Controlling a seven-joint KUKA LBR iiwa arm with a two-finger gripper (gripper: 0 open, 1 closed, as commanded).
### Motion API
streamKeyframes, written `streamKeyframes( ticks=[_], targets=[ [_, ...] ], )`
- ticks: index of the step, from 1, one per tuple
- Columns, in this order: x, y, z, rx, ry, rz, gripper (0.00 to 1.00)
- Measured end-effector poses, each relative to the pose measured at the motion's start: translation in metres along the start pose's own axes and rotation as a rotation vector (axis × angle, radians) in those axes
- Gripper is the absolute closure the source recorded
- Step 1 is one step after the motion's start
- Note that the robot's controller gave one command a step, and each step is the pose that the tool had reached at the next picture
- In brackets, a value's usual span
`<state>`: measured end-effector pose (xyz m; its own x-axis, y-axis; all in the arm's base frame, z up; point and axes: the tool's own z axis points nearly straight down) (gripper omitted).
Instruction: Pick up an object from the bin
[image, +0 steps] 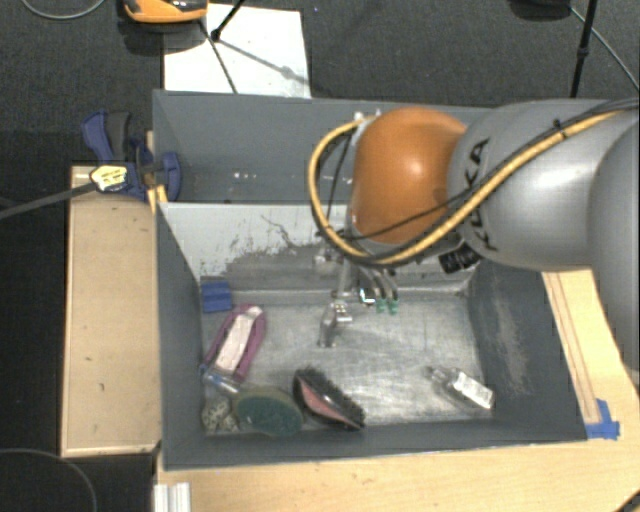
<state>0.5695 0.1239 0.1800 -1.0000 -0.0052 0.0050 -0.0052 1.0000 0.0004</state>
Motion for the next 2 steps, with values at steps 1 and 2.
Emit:
streamKeyframes(
  ticks=[1, 2],
  targets=[
    [0.061, 0.04, 0.101, -0.002, -0.014, 0.041, 0.0],
    [0.078, -0.027, 0.108, -0.003, -0.015, -0.011, 0.0]
  ],
)
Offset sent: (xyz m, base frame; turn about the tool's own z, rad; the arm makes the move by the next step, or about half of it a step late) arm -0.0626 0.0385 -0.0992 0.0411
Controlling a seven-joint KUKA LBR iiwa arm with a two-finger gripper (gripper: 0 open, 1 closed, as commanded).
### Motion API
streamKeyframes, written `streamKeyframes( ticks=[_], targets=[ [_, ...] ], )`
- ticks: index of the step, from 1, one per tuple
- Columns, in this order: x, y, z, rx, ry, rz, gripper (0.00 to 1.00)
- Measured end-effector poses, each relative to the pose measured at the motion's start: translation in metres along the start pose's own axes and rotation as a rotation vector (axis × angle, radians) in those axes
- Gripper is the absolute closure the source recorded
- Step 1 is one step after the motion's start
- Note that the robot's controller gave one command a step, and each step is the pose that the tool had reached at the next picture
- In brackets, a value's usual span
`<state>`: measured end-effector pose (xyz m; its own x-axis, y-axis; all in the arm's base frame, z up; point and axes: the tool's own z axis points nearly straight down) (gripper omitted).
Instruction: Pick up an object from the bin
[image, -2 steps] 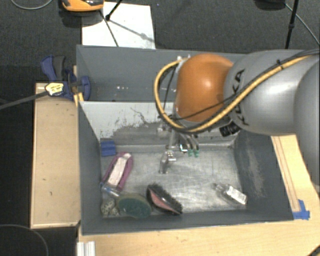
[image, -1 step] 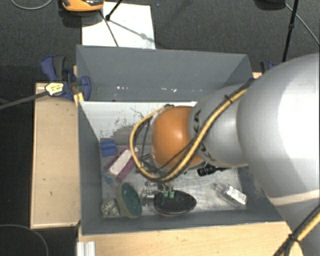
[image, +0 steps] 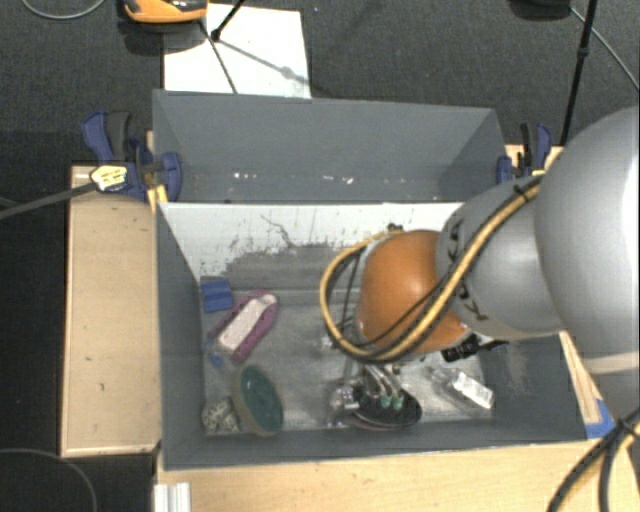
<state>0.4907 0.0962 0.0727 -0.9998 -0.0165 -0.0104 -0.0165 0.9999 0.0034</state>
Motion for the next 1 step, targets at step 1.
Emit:
streamKeyframes(
  ticks=[1],
  targets=[
    [-0.0054, -0.0781, -0.0239, 0.004, 0.005, -0.36, 0.0]
  ],
)
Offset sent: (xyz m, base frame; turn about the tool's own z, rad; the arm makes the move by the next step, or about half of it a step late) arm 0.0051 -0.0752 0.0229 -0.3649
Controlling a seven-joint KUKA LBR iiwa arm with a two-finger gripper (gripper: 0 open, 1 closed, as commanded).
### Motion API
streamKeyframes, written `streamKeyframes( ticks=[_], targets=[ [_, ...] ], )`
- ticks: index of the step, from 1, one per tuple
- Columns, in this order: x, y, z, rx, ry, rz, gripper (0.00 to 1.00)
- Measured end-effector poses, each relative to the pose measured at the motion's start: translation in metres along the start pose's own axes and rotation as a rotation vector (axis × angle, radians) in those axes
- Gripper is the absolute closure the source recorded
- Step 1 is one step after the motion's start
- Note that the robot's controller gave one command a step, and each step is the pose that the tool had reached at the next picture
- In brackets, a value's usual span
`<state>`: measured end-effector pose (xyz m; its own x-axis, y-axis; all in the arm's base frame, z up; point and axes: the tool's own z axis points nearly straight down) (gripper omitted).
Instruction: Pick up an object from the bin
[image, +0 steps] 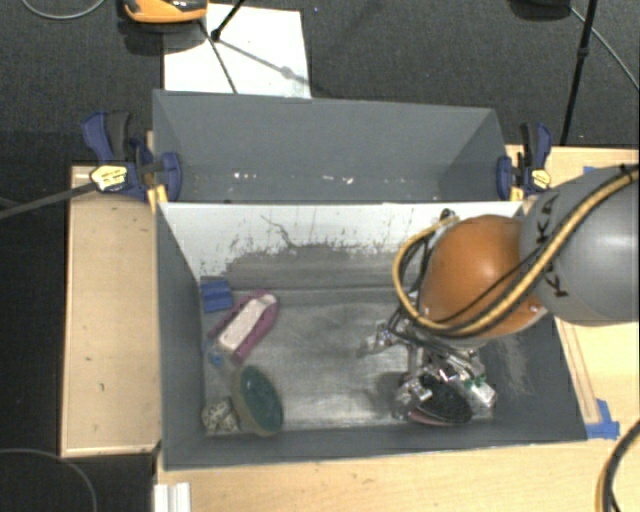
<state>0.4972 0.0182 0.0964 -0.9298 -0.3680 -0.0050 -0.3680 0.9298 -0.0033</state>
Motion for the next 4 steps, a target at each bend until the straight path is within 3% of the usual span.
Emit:
streamKeyframes(
  ticks=[1, 2, 3, 4],
  targets=[
    [0.029, -0.047, -0.005, -0.003, 0.002, -0.26, 0.0],
    [0.024, -0.109, -0.027, 0.001, 0.001, -0.23, 0.0],
    [0.042, -0.118, 0.021, -0.007, 0.006, -0.556, 0.0],
    [0.041, -0.118, 0.019, -0.007, 0.004, -0.549, 1.0]
  ],
)
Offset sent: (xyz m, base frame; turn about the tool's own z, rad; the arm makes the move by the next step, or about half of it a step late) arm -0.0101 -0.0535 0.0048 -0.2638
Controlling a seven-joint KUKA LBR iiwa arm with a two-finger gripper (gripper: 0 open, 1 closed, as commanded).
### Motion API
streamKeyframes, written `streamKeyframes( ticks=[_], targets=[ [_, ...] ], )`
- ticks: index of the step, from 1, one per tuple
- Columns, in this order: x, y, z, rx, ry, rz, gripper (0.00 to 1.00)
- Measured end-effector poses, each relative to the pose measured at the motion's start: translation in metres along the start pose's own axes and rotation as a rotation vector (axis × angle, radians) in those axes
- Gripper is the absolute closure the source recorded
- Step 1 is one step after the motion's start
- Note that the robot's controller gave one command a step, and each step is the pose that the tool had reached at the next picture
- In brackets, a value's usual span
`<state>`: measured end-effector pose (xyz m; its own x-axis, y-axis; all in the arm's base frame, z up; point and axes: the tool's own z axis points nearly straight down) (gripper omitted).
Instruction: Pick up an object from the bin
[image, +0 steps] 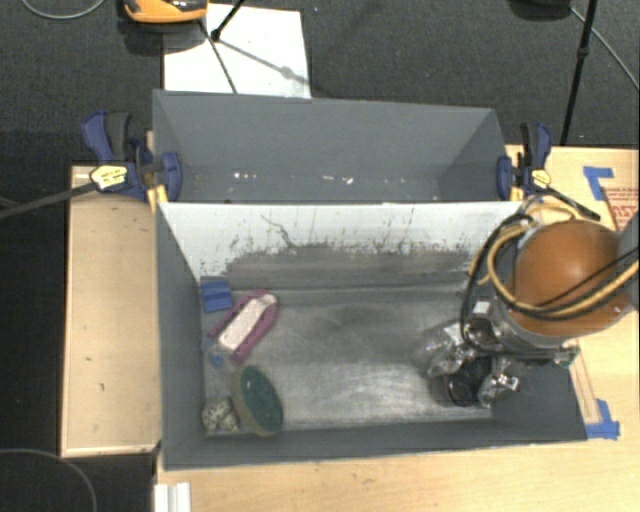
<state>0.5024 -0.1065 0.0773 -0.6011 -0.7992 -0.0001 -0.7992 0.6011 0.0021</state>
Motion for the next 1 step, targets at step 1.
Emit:
streamKeyframes(
  ticks=[1],
  targets=[
    [0.0067, -0.0068, -0.1359, 0.01, -0.003, -0.154, 1.0]
  ],
)
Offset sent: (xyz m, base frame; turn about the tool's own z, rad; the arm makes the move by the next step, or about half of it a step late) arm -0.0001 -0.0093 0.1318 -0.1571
